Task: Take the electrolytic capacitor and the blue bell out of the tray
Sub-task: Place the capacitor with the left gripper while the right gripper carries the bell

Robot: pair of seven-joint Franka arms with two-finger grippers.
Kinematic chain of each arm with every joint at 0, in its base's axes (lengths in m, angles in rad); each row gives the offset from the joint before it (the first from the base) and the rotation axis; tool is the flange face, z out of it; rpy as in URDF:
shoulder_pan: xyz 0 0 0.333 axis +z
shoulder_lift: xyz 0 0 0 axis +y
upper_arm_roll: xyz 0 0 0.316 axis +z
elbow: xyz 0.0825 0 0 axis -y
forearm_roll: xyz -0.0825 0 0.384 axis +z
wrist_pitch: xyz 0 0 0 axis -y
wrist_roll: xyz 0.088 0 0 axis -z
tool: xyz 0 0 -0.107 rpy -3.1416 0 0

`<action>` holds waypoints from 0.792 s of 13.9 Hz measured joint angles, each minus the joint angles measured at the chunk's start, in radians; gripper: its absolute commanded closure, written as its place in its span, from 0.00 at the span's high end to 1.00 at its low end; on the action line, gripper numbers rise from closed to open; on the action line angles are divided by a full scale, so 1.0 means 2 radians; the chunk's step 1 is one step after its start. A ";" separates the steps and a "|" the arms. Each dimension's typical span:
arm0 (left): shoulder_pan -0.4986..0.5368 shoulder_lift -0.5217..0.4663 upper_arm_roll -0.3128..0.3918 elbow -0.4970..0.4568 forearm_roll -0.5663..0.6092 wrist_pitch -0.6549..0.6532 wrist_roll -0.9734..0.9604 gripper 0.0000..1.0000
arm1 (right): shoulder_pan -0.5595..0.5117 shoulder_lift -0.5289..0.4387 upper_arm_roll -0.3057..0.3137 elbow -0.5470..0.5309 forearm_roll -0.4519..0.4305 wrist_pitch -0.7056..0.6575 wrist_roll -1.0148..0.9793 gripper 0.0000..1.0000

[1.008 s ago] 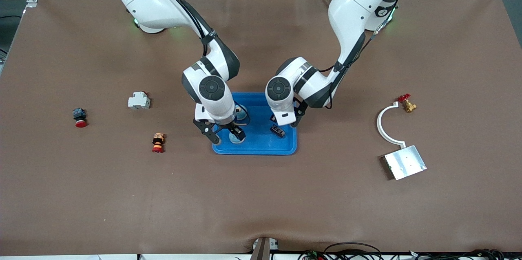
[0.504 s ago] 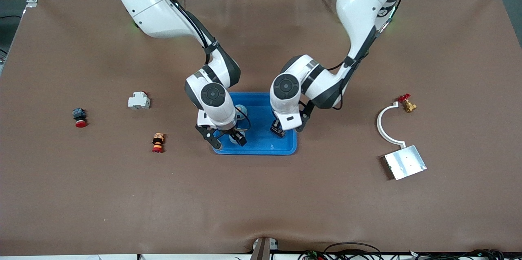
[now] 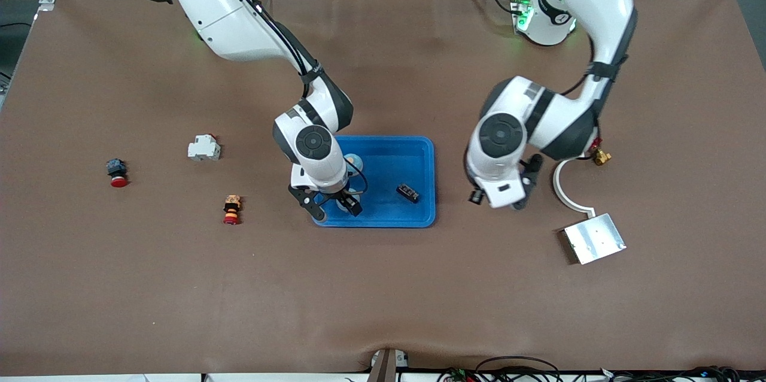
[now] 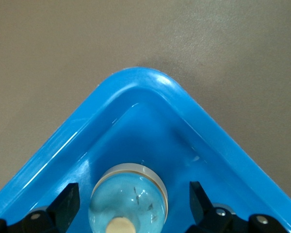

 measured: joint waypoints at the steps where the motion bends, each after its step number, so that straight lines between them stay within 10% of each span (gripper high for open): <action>1: 0.019 -0.005 0.000 -0.018 0.003 0.000 0.033 0.00 | 0.000 0.001 0.000 0.000 0.000 0.000 0.000 1.00; 4: 0.071 -0.006 0.000 -0.058 0.040 0.003 0.102 0.00 | 0.000 0.008 0.000 0.003 0.000 0.001 0.000 0.75; 8: 0.127 -0.007 0.000 -0.094 0.071 0.016 0.172 0.00 | 0.003 0.009 0.000 0.008 0.000 0.001 0.006 0.65; 10: 0.156 -0.007 0.000 -0.110 0.089 0.037 0.208 0.00 | 0.007 0.009 0.000 0.009 0.000 0.001 0.013 0.00; 11: 0.174 -0.008 0.000 -0.122 0.097 0.058 0.232 0.00 | 0.010 0.010 0.000 0.010 0.000 0.001 0.016 0.00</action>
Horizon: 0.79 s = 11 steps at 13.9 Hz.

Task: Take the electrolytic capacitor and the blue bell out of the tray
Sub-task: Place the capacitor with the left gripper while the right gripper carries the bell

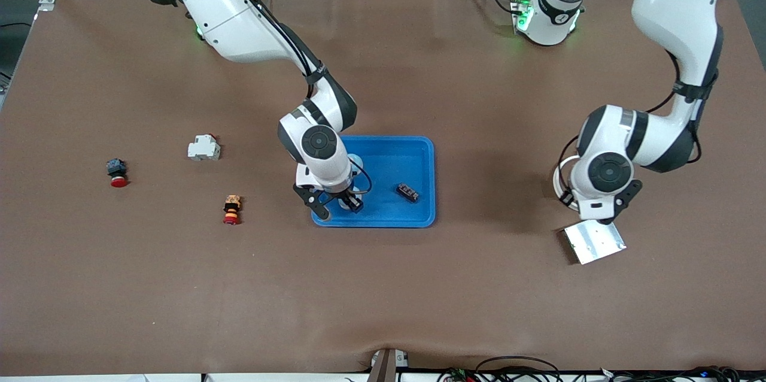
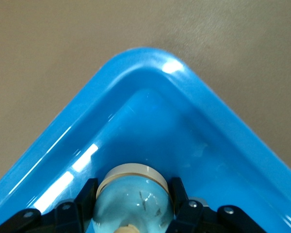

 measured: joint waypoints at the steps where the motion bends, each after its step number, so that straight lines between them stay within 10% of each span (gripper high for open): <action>1: 0.018 0.000 0.000 -0.016 0.007 0.030 0.021 0.00 | 0.002 0.000 0.000 0.002 0.000 -0.001 0.002 0.00; 3: 0.046 0.000 0.000 -0.050 0.015 0.081 0.042 0.08 | 0.002 -0.001 -0.001 0.017 0.000 -0.025 0.002 0.00; 6: 0.051 -0.001 -0.002 -0.068 0.017 0.094 0.044 1.00 | -0.005 -0.022 -0.004 0.054 0.004 -0.126 -0.042 0.00; 11: 0.050 -0.030 -0.016 -0.069 0.017 0.091 0.041 1.00 | -0.104 -0.151 -0.010 0.031 0.055 -0.259 -0.291 0.00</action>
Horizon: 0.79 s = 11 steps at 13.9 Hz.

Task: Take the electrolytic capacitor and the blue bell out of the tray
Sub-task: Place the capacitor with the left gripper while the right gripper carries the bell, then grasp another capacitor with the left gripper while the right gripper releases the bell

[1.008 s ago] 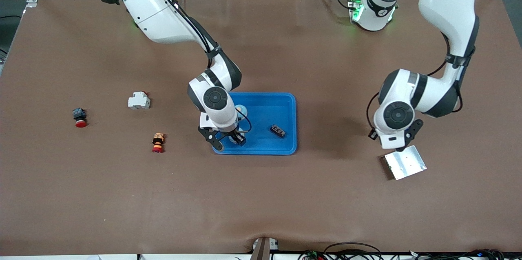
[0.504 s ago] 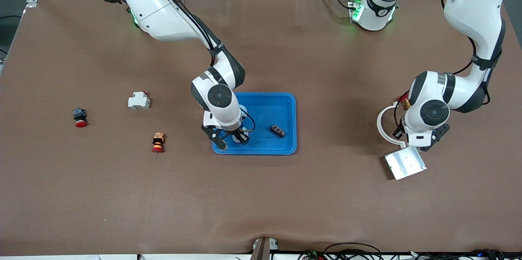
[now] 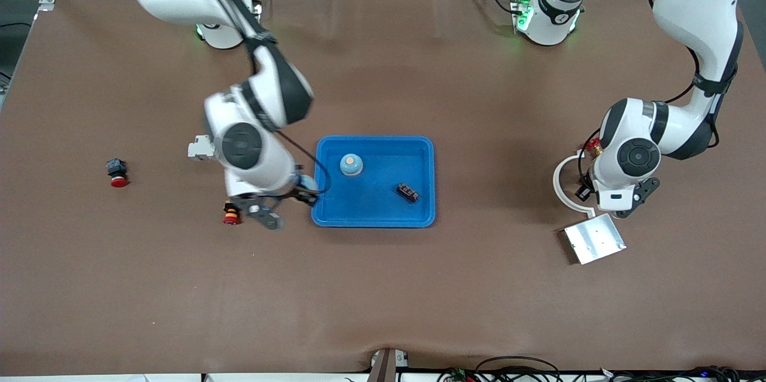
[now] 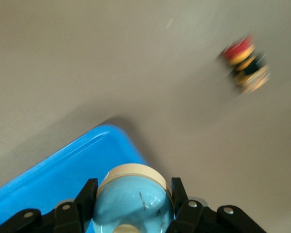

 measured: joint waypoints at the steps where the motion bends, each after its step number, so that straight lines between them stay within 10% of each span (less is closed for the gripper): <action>1: 0.000 -0.010 -0.011 0.001 -0.002 -0.010 -0.004 1.00 | -0.027 -0.027 -0.001 -0.027 0.001 -0.003 -0.058 0.00; 7: -0.024 -0.032 -0.120 0.067 -0.071 -0.083 -0.137 1.00 | -0.180 -0.140 -0.003 -0.207 0.003 0.042 -0.344 0.00; 11: -0.112 0.015 -0.134 0.142 -0.075 -0.083 -0.284 1.00 | -0.275 -0.178 -0.004 -0.300 0.003 0.088 -0.488 0.00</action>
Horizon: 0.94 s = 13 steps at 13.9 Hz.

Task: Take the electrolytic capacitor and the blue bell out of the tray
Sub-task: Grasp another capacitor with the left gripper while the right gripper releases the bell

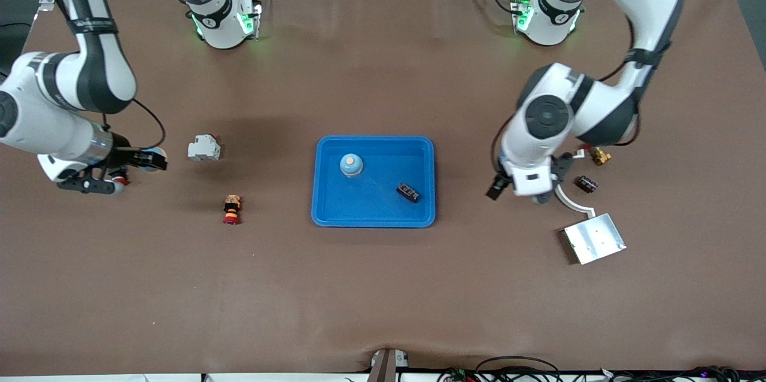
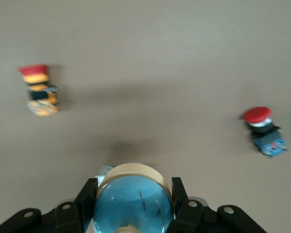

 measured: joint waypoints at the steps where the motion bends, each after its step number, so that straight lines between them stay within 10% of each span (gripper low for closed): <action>1: -0.023 0.023 0.000 0.026 0.000 0.001 -0.035 1.00 | -0.016 -0.004 0.000 -0.014 0.000 0.009 -0.023 0.00; 5: -0.100 0.118 0.003 0.115 0.016 0.045 -0.128 0.89 | -0.053 -0.012 0.000 -0.076 0.000 0.077 -0.083 0.00; 13: -0.185 0.183 0.068 0.134 0.052 0.104 -0.178 0.61 | -0.088 -0.009 0.001 -0.202 0.000 0.258 -0.131 0.00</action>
